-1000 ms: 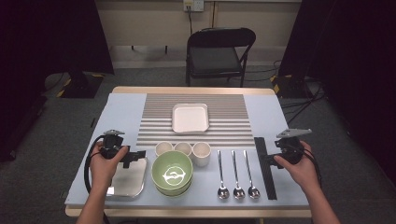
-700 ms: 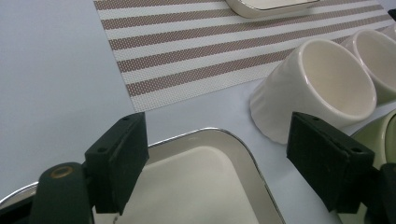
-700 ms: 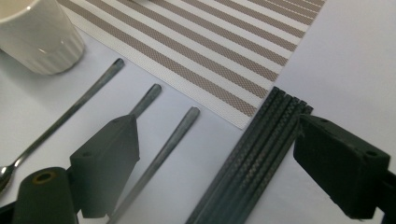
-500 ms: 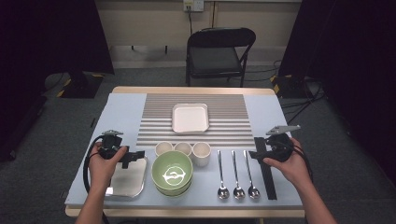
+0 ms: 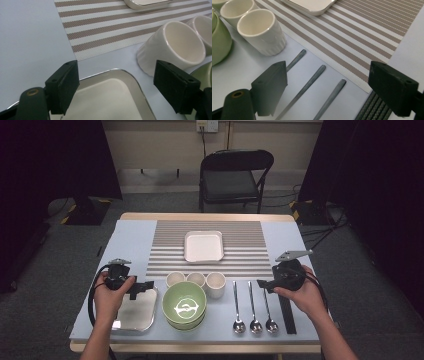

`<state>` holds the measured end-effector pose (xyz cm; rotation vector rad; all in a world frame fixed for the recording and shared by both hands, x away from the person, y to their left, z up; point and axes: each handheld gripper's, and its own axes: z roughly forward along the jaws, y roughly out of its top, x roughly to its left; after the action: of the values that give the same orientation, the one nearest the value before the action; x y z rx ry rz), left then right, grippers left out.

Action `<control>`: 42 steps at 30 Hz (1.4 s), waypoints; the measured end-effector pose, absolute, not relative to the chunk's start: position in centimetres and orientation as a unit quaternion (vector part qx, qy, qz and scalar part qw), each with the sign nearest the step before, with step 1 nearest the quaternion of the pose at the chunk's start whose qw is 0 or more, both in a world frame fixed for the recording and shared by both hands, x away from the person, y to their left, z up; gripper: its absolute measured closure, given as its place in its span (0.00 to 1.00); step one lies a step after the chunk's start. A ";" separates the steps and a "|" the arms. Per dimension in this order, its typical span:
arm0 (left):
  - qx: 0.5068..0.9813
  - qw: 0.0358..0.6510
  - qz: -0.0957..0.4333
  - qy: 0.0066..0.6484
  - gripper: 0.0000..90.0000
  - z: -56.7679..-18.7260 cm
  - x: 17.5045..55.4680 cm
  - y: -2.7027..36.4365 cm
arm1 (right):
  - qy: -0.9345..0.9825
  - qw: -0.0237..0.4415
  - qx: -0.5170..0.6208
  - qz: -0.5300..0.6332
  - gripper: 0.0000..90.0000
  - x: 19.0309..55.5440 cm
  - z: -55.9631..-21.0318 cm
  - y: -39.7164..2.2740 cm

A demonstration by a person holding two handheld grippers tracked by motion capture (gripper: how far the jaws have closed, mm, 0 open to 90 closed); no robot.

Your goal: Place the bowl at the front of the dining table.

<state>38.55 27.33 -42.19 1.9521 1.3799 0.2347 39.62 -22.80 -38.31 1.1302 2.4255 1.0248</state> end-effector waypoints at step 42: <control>0.760 0.372 0.088 0.526 0.23 -41.9 38.5 27.4 | 0.860 0.111 0.333 0.371 0.19 40.2 -36.1 -16.5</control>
<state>38.47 27.36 -41.94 1.9480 1.3488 0.2253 40.16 -16.51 -36.06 0.9784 2.5262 1.0898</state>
